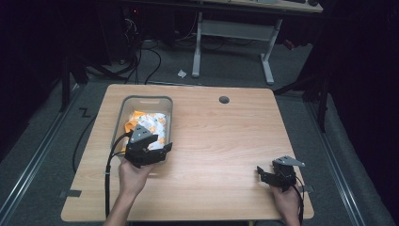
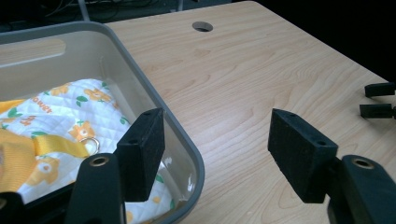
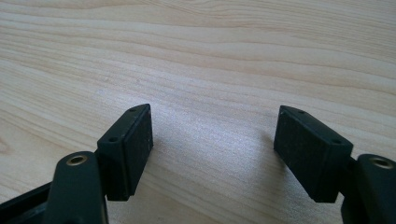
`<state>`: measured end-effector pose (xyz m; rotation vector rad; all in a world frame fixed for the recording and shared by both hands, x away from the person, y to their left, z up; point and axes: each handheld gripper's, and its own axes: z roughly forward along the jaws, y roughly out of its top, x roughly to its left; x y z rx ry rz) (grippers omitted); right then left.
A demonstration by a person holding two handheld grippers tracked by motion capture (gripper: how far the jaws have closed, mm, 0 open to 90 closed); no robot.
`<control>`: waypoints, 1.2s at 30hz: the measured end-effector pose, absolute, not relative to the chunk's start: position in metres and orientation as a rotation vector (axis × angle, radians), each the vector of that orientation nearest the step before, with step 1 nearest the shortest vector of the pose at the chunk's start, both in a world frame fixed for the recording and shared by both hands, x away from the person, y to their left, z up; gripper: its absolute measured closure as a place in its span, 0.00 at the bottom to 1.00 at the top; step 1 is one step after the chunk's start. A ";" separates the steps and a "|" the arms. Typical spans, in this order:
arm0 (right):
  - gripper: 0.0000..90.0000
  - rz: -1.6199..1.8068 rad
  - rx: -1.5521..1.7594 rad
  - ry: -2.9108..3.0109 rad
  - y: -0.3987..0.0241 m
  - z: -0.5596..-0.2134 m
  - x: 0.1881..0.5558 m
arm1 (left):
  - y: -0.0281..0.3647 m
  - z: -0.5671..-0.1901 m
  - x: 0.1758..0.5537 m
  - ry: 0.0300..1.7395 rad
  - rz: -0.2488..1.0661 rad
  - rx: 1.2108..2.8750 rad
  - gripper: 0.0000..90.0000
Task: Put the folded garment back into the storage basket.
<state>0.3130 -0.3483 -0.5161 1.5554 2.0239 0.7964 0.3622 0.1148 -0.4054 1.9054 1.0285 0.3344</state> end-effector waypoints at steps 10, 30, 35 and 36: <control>0.32 0.796 1.556 2.024 -0.348 -0.516 0.313 | 0.103 -0.412 0.357 1.006 0.309 1.920 0.41; 0.32 0.797 1.556 2.023 -0.348 -0.516 0.313 | 0.085 -0.421 0.349 0.963 0.260 1.940 0.41; 0.32 0.797 1.556 2.023 -0.348 -0.516 0.313 | 0.080 -0.424 0.347 0.954 0.254 1.954 0.41; 0.32 0.797 1.556 2.023 -0.348 -0.516 0.313 | 0.079 -0.425 0.347 0.954 0.251 1.953 0.41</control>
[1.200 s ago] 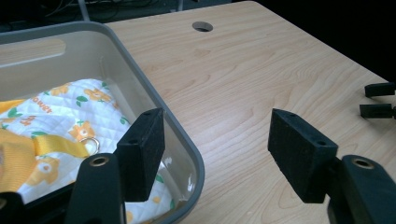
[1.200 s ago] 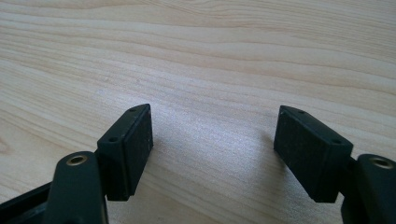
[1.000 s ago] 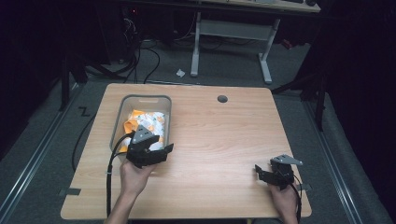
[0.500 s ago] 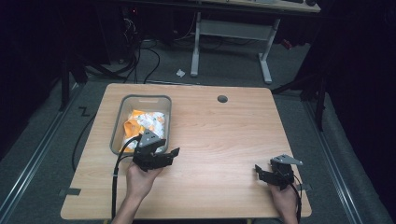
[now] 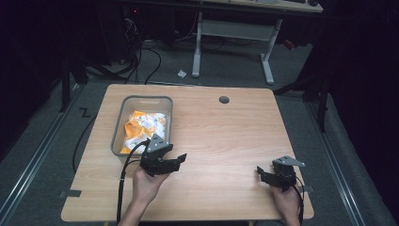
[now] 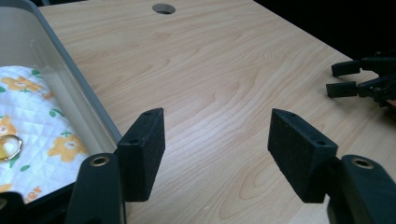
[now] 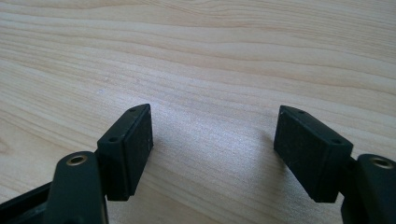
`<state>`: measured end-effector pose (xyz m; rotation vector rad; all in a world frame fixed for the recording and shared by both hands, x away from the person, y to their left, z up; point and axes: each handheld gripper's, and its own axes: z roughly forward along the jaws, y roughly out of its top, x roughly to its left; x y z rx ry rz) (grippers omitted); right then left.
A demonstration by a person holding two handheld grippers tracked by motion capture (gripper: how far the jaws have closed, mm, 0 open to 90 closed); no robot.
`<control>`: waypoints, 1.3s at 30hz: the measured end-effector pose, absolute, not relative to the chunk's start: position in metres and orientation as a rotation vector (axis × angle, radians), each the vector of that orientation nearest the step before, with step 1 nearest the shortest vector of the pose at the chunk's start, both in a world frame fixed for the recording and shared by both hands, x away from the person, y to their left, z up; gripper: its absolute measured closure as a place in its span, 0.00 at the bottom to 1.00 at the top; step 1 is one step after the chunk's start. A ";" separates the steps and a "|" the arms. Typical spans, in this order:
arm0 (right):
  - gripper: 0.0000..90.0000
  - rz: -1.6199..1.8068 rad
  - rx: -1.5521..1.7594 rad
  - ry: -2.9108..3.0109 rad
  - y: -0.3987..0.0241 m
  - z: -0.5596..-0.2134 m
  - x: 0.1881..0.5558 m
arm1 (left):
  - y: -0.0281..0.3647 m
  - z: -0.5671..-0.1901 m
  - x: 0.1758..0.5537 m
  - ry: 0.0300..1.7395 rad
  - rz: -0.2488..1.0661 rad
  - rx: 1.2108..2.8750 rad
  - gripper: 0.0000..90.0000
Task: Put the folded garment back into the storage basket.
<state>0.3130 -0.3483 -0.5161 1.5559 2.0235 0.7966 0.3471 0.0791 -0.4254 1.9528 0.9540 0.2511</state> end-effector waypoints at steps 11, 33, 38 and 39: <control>0.32 0.796 1.556 2.024 -0.348 -0.516 0.313 | 0.066 -0.432 0.345 0.932 0.225 1.971 0.41; 0.32 0.797 1.556 2.023 -0.348 -0.516 0.313 | 0.044 -0.453 0.338 0.881 0.209 2.026 0.43; 0.32 0.796 1.556 2.023 -0.348 -0.516 0.313 | 0.041 -0.460 0.337 0.880 0.199 2.042 0.43; 0.32 0.796 1.555 2.024 -0.348 -0.516 0.313 | 0.041 -0.460 0.337 0.880 0.199 2.042 0.43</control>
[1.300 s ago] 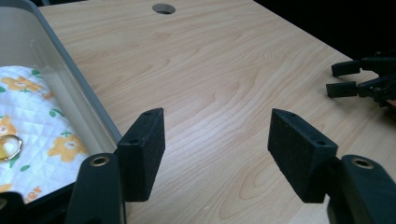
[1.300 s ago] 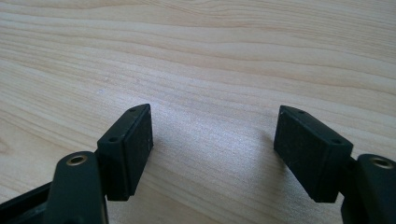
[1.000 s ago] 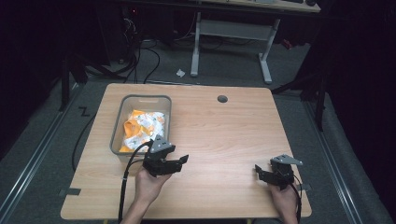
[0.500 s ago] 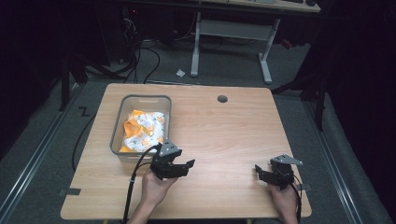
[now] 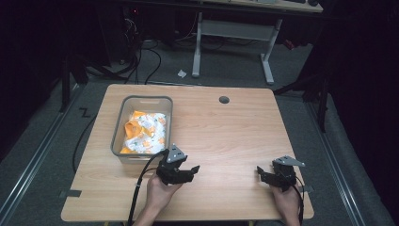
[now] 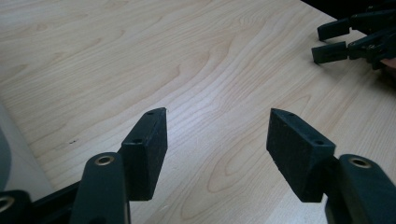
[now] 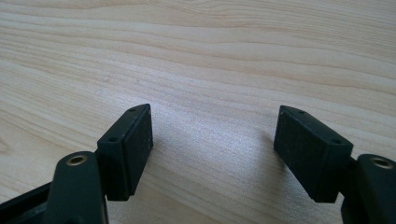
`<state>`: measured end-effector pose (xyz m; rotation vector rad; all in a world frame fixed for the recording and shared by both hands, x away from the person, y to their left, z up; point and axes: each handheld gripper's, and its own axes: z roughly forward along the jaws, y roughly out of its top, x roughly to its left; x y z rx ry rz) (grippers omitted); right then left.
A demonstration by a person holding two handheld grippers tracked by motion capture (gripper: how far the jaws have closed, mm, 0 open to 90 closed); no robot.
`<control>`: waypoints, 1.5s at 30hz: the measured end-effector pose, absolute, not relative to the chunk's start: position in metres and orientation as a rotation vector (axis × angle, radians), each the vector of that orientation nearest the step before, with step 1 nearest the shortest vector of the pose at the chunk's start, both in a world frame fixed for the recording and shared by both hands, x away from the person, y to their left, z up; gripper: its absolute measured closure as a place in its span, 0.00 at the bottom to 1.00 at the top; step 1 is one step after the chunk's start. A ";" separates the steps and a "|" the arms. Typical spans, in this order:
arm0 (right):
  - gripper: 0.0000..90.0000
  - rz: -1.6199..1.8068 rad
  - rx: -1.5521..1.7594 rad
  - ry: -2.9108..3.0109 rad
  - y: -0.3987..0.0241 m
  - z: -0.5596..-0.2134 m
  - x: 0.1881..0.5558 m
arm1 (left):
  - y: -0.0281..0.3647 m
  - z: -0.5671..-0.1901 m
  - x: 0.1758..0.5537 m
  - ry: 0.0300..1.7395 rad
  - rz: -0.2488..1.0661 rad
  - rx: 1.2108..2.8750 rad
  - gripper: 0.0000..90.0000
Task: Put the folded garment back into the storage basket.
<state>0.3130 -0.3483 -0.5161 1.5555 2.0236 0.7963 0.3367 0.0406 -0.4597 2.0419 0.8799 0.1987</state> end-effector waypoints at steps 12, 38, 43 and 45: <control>0.32 0.796 1.556 2.024 -0.348 -0.516 0.313 | 0.037 -0.482 0.334 0.921 0.199 2.080 0.43; 0.32 0.796 1.557 2.023 -0.348 -0.516 0.313 | 0.039 -0.507 0.335 0.987 0.219 2.112 0.43; 0.32 0.797 1.556 2.023 -0.348 -0.516 0.313 | 0.040 -0.511 0.336 1.001 0.247 2.118 0.43; 0.32 0.797 1.556 2.023 -0.348 -0.516 0.313 | 0.040 -0.512 0.336 1.007 0.253 2.119 0.43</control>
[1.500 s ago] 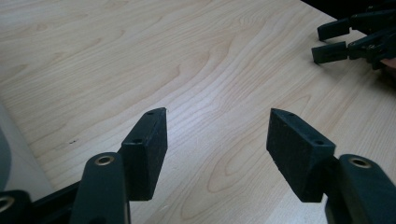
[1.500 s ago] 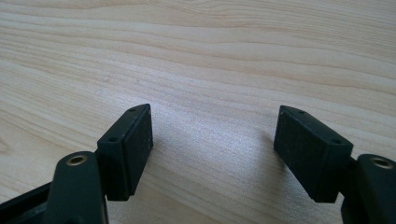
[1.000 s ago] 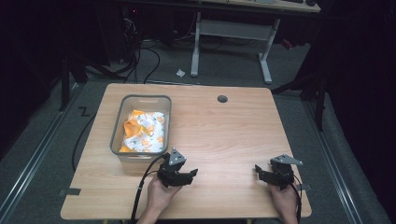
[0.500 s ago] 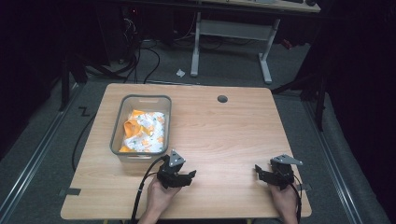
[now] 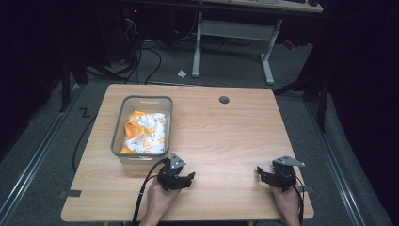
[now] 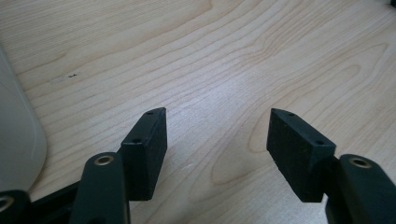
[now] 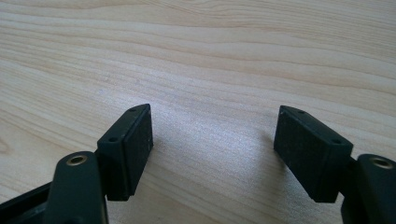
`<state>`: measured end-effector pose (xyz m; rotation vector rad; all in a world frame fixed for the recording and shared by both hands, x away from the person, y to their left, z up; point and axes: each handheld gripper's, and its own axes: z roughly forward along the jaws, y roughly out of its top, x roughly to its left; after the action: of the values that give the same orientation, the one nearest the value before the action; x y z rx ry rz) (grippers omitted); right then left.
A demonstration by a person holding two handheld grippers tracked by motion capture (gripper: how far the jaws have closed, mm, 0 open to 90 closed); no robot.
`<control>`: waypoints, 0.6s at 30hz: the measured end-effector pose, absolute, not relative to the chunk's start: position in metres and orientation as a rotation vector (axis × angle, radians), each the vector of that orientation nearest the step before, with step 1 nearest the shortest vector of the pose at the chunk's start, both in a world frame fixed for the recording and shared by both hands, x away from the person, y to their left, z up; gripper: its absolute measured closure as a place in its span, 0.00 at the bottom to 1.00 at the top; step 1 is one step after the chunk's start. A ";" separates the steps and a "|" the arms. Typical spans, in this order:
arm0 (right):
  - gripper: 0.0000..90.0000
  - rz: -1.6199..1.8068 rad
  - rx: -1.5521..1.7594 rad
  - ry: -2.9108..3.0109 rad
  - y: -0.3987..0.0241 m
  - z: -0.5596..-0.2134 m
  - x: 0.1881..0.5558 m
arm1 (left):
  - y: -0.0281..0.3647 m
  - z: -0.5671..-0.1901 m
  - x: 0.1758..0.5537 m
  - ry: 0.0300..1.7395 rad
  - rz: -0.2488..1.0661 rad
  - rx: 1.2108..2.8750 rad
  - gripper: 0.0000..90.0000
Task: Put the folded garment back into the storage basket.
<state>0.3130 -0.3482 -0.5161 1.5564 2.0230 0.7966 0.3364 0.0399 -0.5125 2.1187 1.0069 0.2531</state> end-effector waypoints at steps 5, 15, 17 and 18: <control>0.32 0.796 1.556 2.024 -0.348 -0.516 0.313 | 0.038 -0.517 0.339 1.016 0.300 2.139 0.43; 0.32 0.797 1.556 2.023 -0.348 -0.516 0.313 | 0.039 -0.524 0.340 1.008 0.384 2.128 0.40; 0.32 0.797 1.556 2.023 -0.348 -0.516 0.313 | 0.038 -0.524 0.339 1.005 0.380 2.131 0.38; 0.32 0.796 1.556 2.024 -0.348 -0.516 0.313 | 0.038 -0.524 0.339 1.004 0.378 2.133 0.37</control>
<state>0.3129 -0.3482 -0.5161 1.5558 2.0235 0.7964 0.3392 0.0385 -0.5236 2.1332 1.0040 0.3781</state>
